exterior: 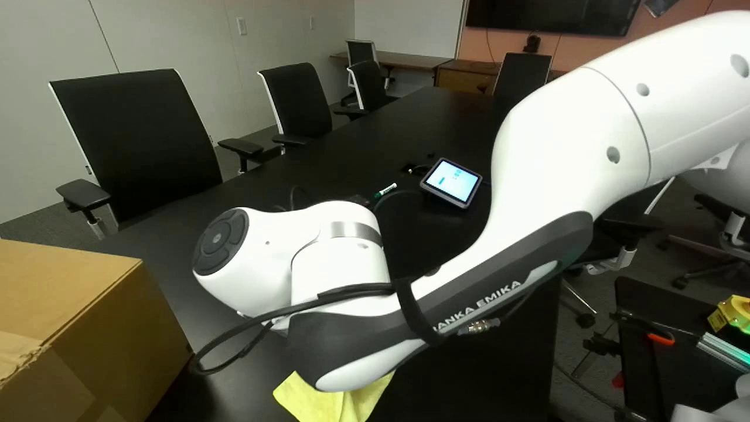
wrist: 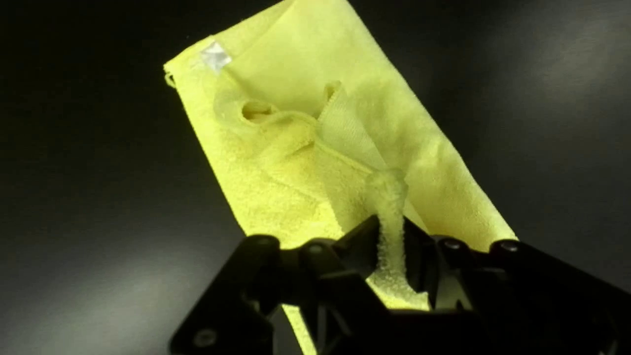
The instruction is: Fold the towel on the table
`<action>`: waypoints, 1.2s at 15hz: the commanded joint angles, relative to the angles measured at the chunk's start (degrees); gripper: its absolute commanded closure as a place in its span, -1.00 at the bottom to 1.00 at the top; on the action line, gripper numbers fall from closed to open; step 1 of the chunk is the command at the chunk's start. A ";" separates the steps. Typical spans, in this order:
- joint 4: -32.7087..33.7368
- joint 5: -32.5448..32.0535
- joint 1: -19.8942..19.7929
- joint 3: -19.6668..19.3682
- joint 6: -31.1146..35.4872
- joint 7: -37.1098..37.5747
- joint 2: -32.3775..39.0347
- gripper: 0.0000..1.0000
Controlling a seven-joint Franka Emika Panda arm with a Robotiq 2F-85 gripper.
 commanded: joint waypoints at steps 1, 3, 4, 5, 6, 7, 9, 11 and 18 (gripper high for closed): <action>13.64 -3.67 3.64 -1.22 -3.24 -6.24 7.27 0.85; 18.17 -4.72 4.92 -1.22 -3.23 -9.24 10.12 0.86; 20.34 -4.99 5.36 -1.14 -3.28 -10.63 11.65 0.86; 22.30 -4.80 5.72 -0.90 -3.55 -11.91 12.81 0.85; 23.67 -4.57 5.94 -0.90 -3.66 -12.86 13.96 0.85; 24.51 -4.08 6.00 -0.67 -4.00 -13.76 14.38 0.84; 26.17 -3.14 5.80 -0.23 -4.75 -14.96 15.23 0.49; 25.30 -0.19 5.87 -1.51 -4.50 -15.75 14.09 0.30; 27.58 5.57 2.43 -1.66 -6.63 -11.19 12.93 -0.72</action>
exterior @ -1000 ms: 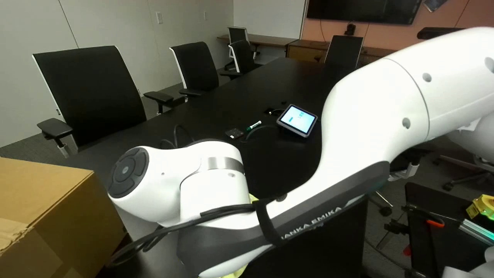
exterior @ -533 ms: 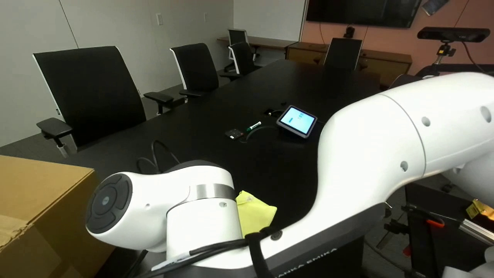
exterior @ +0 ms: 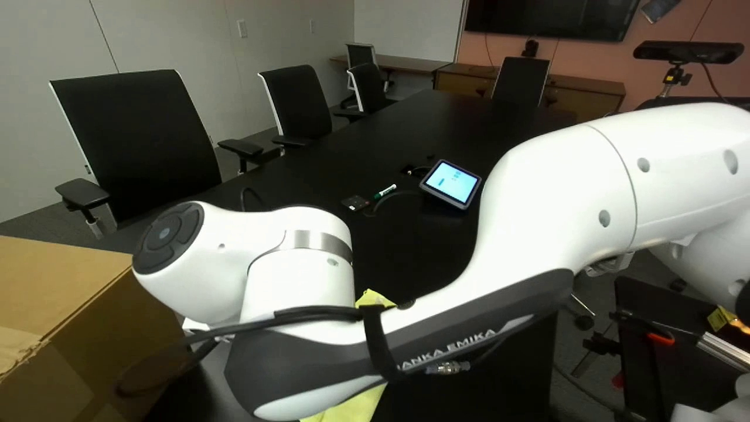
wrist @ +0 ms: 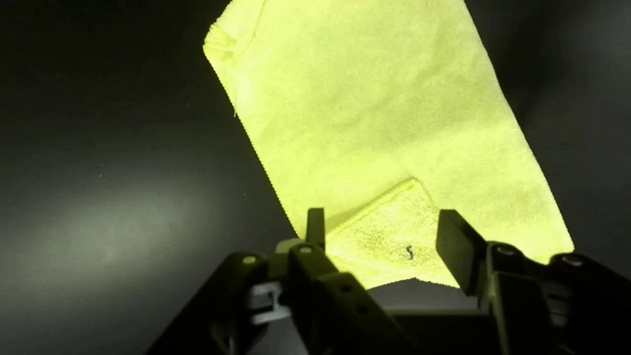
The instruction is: Fold the towel on the table
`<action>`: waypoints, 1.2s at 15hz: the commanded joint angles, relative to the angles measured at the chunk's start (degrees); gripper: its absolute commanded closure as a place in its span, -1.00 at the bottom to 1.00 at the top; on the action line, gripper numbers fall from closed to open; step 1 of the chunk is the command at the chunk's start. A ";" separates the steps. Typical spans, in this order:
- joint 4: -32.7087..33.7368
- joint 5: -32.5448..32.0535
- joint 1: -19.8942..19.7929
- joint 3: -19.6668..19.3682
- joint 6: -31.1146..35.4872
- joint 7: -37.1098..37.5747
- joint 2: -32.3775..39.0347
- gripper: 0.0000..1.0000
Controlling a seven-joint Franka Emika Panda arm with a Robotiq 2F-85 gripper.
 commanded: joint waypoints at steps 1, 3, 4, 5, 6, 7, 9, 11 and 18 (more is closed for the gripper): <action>2.03 2.80 -2.89 0.50 -2.39 3.06 -0.15 -0.86; 0.77 4.38 -5.03 0.60 -2.87 6.71 -0.92 -1.00; -0.57 5.18 -6.42 0.66 -3.17 8.31 -1.75 -1.00; -1.61 5.74 -7.72 0.67 -3.27 9.94 -2.41 -1.00; -2.75 6.47 -9.05 0.72 -3.30 11.57 -3.26 -1.00; -4.11 7.21 -10.41 0.83 -3.35 13.15 -4.33 -1.00; -6.56 8.69 -12.78 1.00 -3.25 16.83 -6.20 -1.00; -9.71 10.61 -14.87 1.35 -2.85 20.69 -8.83 -1.00; -25.89 19.34 -19.23 2.45 1.43 37.14 -22.06 -1.00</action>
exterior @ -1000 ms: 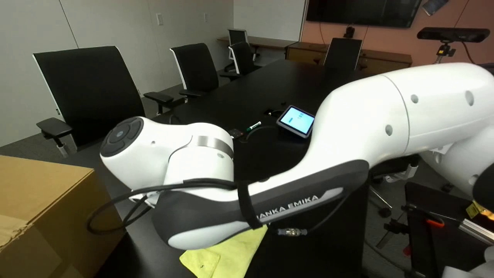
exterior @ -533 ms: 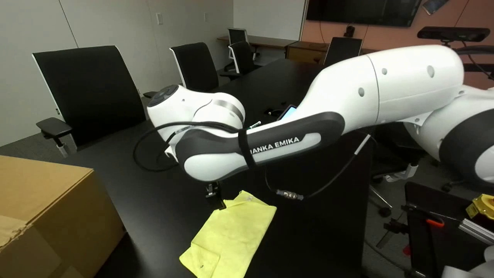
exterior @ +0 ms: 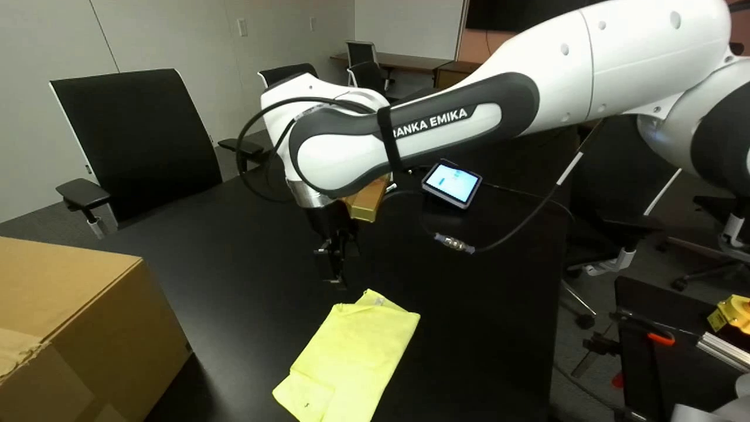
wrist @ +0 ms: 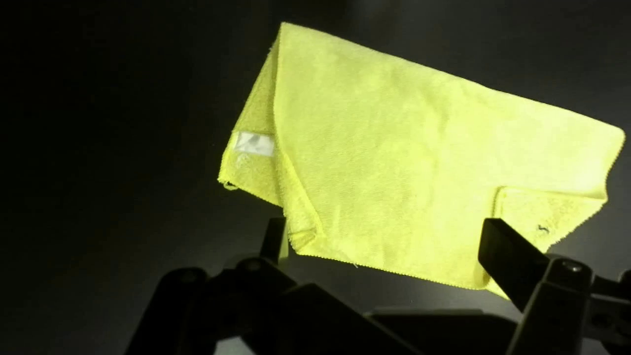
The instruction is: Fold the towel on the table
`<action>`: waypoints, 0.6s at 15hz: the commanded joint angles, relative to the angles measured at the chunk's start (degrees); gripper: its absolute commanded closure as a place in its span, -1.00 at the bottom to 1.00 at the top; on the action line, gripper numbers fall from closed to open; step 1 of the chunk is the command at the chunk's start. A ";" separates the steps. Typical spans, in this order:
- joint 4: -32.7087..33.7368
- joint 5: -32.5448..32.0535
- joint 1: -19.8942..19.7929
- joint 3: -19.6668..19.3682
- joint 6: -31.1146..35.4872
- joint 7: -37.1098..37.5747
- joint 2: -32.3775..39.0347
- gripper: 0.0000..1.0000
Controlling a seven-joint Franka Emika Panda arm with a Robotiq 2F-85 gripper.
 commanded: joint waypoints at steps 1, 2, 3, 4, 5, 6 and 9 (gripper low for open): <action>-13.62 4.58 -1.80 0.86 4.18 9.72 -10.75 -1.00; -15.90 5.77 -1.99 0.84 5.39 12.13 -12.68 -1.00; -18.24 6.52 -1.99 0.58 6.63 14.37 -14.69 -1.00; -20.62 7.02 -1.83 0.25 7.78 16.70 -16.73 -1.00; -23.19 7.02 -1.60 -0.08 9.21 19.04 -18.72 -1.00; -25.59 7.04 -1.45 -0.31 10.15 21.06 -20.71 -1.00; -32.81 7.80 -0.17 -2.03 12.09 24.92 -26.54 -1.00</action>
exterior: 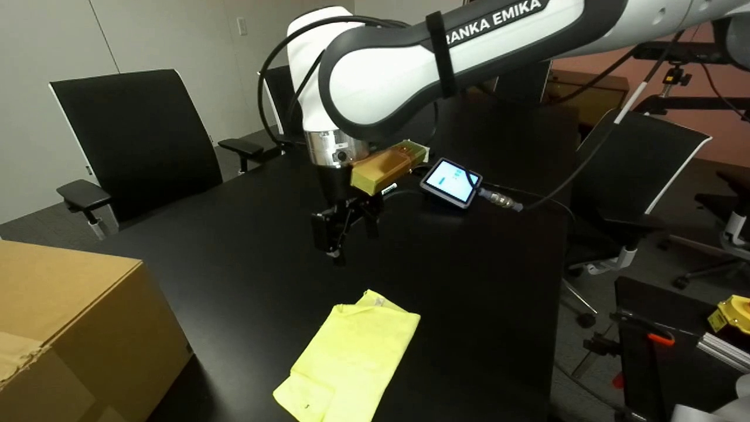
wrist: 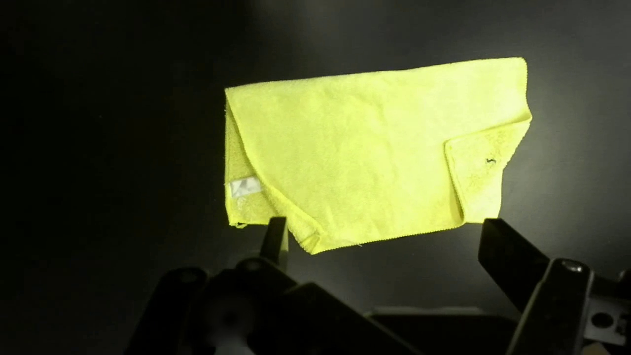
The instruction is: Fold the towel on the table
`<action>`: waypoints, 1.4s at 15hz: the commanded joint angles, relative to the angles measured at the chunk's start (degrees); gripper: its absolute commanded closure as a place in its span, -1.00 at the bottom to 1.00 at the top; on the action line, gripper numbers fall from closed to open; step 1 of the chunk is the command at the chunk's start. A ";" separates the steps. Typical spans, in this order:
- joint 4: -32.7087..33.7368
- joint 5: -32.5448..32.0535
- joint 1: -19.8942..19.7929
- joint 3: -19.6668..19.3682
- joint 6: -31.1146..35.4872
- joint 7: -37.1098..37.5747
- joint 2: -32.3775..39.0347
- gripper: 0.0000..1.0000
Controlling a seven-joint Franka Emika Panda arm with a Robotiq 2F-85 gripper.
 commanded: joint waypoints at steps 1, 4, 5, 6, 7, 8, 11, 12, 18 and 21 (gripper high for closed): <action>-13.60 1.95 0.81 -1.58 4.30 4.63 -10.32 -1.00; -21.37 2.17 0.68 -1.48 3.82 5.77 -16.39 -1.00; -24.10 2.43 0.42 -1.16 3.63 5.13 -18.49 -1.00; -26.80 2.96 0.06 -0.77 3.48 4.18 -20.64 -1.00; -29.72 3.85 -0.35 -0.34 3.68 3.19 -22.97 -1.00; -32.52 4.57 -0.58 -0.12 3.41 2.40 -25.18 -1.00; -41.35 6.73 -0.72 0.24 3.22 0.87 -32.47 -1.00; -44.41 7.55 -0.81 0.40 3.56 0.22 -35.05 -1.00; -62.81 10.46 -0.79 1.14 4.78 -2.29 -52.44 -1.00; -59.52 8.92 -1.07 1.69 2.63 -0.97 -48.84 -1.00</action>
